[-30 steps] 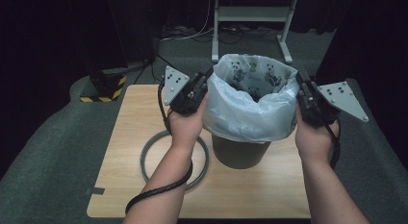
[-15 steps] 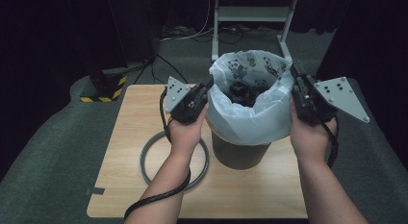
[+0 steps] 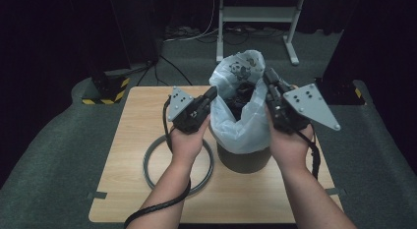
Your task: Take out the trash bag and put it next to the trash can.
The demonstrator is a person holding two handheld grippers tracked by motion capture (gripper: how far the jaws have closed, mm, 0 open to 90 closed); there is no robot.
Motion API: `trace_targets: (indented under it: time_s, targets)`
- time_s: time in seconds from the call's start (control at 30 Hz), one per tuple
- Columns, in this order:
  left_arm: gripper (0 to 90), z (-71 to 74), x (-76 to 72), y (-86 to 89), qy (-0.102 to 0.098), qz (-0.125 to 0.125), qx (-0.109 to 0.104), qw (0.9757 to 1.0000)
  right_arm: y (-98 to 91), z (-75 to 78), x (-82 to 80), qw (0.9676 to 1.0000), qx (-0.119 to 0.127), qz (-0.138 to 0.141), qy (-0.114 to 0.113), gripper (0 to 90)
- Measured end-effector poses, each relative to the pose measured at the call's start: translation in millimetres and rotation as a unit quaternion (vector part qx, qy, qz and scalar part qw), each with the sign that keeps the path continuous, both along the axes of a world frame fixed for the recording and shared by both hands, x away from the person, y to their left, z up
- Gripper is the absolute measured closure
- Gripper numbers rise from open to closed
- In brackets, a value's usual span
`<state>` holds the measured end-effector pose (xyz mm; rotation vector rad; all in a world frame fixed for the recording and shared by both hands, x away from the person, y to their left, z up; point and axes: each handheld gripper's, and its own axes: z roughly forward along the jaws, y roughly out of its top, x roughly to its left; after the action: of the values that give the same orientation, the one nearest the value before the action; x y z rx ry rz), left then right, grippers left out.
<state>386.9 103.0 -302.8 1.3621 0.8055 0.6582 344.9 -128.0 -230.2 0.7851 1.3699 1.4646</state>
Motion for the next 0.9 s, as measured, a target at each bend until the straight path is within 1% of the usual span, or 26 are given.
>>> trace_targets:
  time_s: [0.07,0.1,0.13,0.2,0.23,0.33,0.4,0.43,0.5,0.57,0.63,0.7,0.73,0.9]
  targets:
    - [90.0,-2.2,0.4,-0.5,0.003,-0.003,0.001,1.0000,9.9,-3.8,-0.9,0.9999,-0.011,0.008,0.003,90.0]
    - [90.0,-3.3,0.3,-1.1,0.006,-0.007,-0.002,1.0000,14.8,-5.8,-1.4,0.9998,-0.015,0.012,0.005,90.0]
    - [90.0,-3.8,0.6,-0.9,0.005,-0.009,0.000,0.9999,21.9,-9.0,-1.7,0.9995,-0.022,0.019,0.009,90.0]
    - [90.0,-4.7,0.3,-1.5,0.007,-0.010,-0.005,0.9999,31.8,-14.6,-2.1,0.9990,-0.027,0.028,0.020,90.0]
    - [90.0,-5.1,0.3,-1.7,0.009,-0.012,-0.007,0.9999,34.8,-16.6,-2.4,0.9988,-0.030,0.031,0.021,90.0]
    - [90.0,-5.7,0.2,-0.3,0.008,-0.013,-0.005,0.9999,43.3,-23.4,-3.6,0.9982,-0.037,0.039,0.027,90.0]
    - [90.0,-6.3,0.1,1.1,0.010,-0.015,-0.009,0.9998,48.9,-28.7,-5.2,0.9977,-0.042,0.044,0.030,90.0]
    - [90.0,-6.8,0.1,1.8,0.013,-0.016,-0.014,0.9997,51.2,-31.3,-5.9,0.9975,-0.044,0.046,0.031,90.0]
    - [90.0,-7.6,0.0,4.2,0.015,-0.017,-0.011,0.9997,56.4,-38.3,-7.3,0.9968,-0.051,0.051,0.035,90.0]
    - [90.0,-8.4,0.0,6.5,0.017,-0.017,-0.014,0.9996,60.1,-44.1,-8.7,0.9961,-0.057,0.055,0.039,90.0]
    - [90.0,-9.1,0.4,8.6,0.020,-0.016,-0.017,0.9995,63.2,-47.2,-12.8,0.9958,-0.067,0.054,0.029,90.0]
    - [90.0,-9.3,-0.4,9.0,0.018,-0.013,-0.008,0.9997,65.4,-50.6,-14.9,0.9952,-0.071,0.059,0.033,90.0]
    - [90.0,-9.3,-0.6,9.1,0.018,-0.014,-0.008,0.9997,66.1,-52.4,-15.8,0.9951,-0.072,0.059,0.035,90.0]
    - [90.0,-9.0,0.3,11.7,0.026,-0.020,-0.020,0.9993,68.8,-60.9,-18.9,0.9937,-0.082,0.065,0.040,90.0]
